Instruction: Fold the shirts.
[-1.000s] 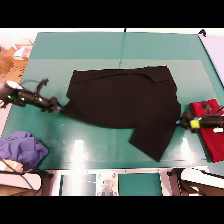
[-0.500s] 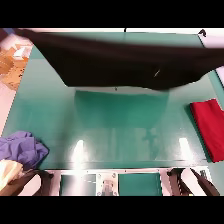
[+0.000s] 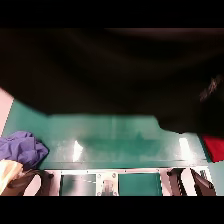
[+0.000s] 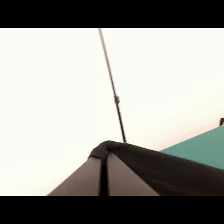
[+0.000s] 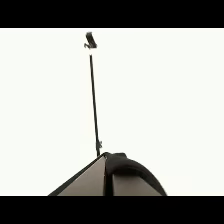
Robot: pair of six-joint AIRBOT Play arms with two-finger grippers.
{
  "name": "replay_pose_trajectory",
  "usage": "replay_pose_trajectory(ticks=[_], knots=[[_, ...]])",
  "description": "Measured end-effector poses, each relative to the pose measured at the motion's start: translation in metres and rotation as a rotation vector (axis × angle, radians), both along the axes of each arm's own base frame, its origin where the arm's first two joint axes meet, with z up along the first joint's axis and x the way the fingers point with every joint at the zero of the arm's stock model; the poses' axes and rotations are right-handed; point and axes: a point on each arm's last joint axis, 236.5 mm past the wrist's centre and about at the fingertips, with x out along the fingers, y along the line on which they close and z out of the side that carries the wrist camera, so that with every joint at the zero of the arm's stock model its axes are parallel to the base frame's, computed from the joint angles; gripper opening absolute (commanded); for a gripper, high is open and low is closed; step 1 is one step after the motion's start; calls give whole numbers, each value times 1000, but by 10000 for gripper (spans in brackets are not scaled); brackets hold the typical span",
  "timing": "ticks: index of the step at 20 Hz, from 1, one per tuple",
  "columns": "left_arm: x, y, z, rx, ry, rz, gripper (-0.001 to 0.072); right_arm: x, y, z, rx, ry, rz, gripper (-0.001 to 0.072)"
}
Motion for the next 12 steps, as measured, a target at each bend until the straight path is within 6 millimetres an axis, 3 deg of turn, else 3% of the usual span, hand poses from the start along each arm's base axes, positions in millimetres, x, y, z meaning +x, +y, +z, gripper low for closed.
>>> replay_pose_trajectory(ticks=[3,6,12], knots=[[41,22,-36,-14,139,59,23,30,-24,-45,84,110,3,15],[100,38,-100,-57,344,54,23,76,-53,-126,216,274,46,15],[218,35,-290,-207,803,-86,23,170,-87,-317,450,585,124,15]])
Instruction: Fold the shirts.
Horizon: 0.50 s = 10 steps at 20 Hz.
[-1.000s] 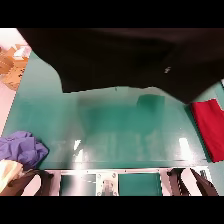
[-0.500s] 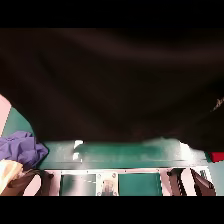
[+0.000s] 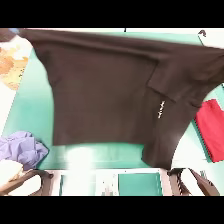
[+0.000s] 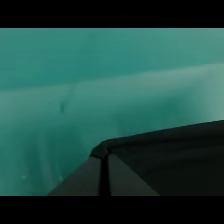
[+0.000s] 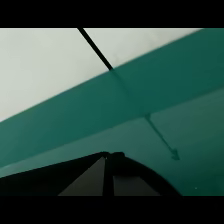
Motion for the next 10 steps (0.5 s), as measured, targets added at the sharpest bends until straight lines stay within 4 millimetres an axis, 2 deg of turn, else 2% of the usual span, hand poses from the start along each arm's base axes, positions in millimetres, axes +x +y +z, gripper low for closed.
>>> replay_pose_trajectory(ticks=[3,5,8,10], knots=[[44,-19,-82,-51,130,-30,23,52,-4,-85,61,131,14,15],[71,-28,-128,-67,178,-12,23,85,-7,-132,88,208,22,15],[101,-36,-180,-86,215,36,23,133,-12,-182,130,281,41,15],[118,-36,-200,-99,212,79,23,162,-14,-202,157,302,59,15]])
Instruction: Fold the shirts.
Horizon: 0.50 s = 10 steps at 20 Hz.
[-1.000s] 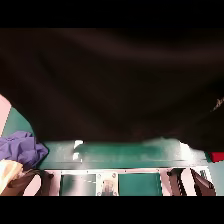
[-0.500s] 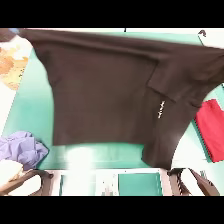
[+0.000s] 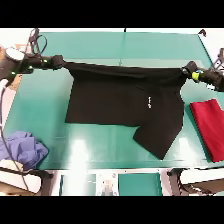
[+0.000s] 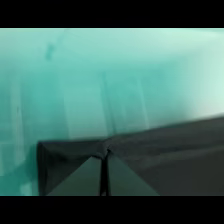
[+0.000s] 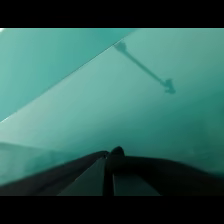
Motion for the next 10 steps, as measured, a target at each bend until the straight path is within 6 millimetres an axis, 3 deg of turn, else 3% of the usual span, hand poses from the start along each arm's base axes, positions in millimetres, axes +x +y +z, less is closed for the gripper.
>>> replay_pose_trajectory(ticks=[2,5,10], knots=[[13,4,-15,-1,-6,46,23,26,-4,-10,32,3,-2,15],[28,12,-18,-5,-43,110,23,54,-3,-10,54,-17,8,15],[42,24,-16,3,-90,173,23,78,6,4,50,-62,29,15]])
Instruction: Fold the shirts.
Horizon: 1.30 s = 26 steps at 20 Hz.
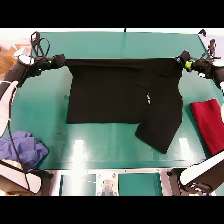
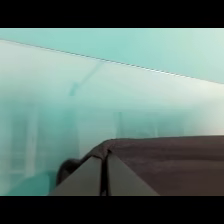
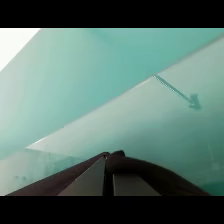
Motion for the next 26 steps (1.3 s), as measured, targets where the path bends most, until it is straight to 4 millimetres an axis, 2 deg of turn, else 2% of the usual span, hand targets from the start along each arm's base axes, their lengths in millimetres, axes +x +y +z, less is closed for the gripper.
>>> replay_pose_trajectory(ticks=[3,6,8,13,16,21,26], knots=[[3,2,2,15,-21,1,23,5,0,7,-8,-15,3,15],[-1,-1,-2,40,-13,-32,24,-3,3,-4,-51,28,53,14],[-9,-8,-14,60,24,-84,24,-16,0,-20,-86,98,87,14],[-44,-30,-64,68,199,-248,24,-59,-14,-58,-167,293,181,14],[-64,-35,-84,70,296,-303,23,-84,-20,-77,-211,398,235,14],[-86,-35,-100,81,403,-336,23,-115,-27,-98,-264,529,292,15],[-94,-35,-105,76,447,-344,24,-128,-34,-107,-290,595,295,15]])
